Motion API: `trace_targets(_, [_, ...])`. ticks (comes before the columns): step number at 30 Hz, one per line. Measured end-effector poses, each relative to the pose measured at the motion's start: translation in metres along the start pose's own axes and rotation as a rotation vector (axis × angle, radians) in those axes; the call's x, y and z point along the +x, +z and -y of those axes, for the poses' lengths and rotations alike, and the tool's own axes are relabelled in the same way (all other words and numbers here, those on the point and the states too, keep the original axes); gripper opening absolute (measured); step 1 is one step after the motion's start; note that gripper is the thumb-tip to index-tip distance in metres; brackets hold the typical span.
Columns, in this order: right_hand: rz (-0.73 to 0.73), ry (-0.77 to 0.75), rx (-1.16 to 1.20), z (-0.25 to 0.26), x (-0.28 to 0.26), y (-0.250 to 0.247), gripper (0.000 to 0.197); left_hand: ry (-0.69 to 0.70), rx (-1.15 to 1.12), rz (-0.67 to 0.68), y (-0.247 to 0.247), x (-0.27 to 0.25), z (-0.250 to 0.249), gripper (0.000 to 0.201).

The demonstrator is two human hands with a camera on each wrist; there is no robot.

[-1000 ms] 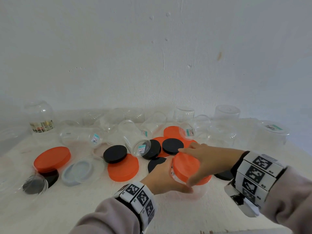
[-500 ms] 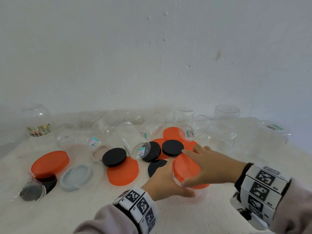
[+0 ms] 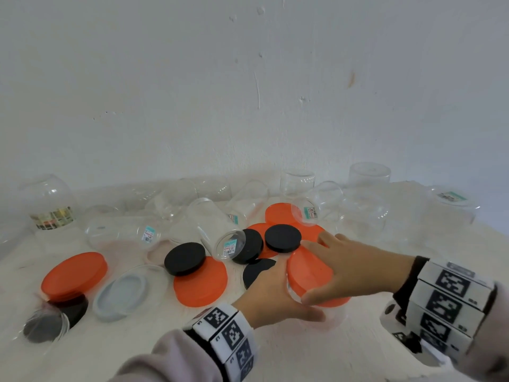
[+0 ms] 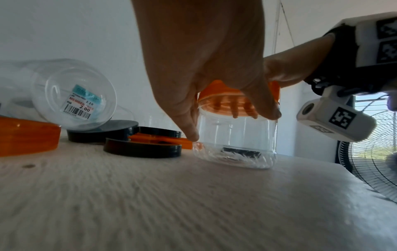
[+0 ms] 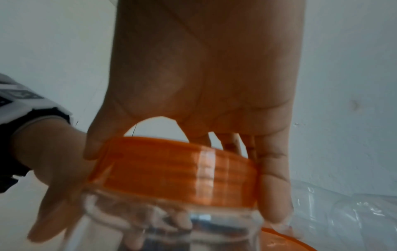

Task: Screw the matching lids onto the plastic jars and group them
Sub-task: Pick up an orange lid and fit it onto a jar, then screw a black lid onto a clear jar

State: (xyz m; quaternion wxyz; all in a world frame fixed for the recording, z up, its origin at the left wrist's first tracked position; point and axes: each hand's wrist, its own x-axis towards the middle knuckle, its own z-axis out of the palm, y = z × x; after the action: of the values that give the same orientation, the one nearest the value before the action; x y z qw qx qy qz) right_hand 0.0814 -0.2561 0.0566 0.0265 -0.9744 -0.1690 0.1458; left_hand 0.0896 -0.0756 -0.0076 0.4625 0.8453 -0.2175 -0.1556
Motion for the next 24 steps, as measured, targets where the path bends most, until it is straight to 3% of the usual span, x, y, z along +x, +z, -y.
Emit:
trace_targets(4, [0.107,-0.01,0.04,-0.005,0.005,-0.009,0.115,0.012,0.039,0.038,-0.002,0.003,-0.003,0.086])
trace_targets(7, [0.178,-0.025,0.113,-0.015,0.012,-0.024,0.103,0.018,0.01,0.092,-0.006,0.005,-0.005,0.071])
trace_targets(13, [0.118,-0.1,0.311,-0.029,0.048,-0.052,0.076,-0.026,-0.045,0.089,-0.029,0.006,0.005,0.089])
trace_targets(18, [-0.012,-0.126,0.434,-0.028,0.094,-0.063,0.037,-0.03,-0.069,-0.069,-0.07,0.006,0.002,0.085])
trace_targets(24, [-0.088,-0.181,0.645,-0.011,0.153,-0.071,0.045,-0.049,-0.03,-0.265,-0.124,0.0,-0.001,0.092])
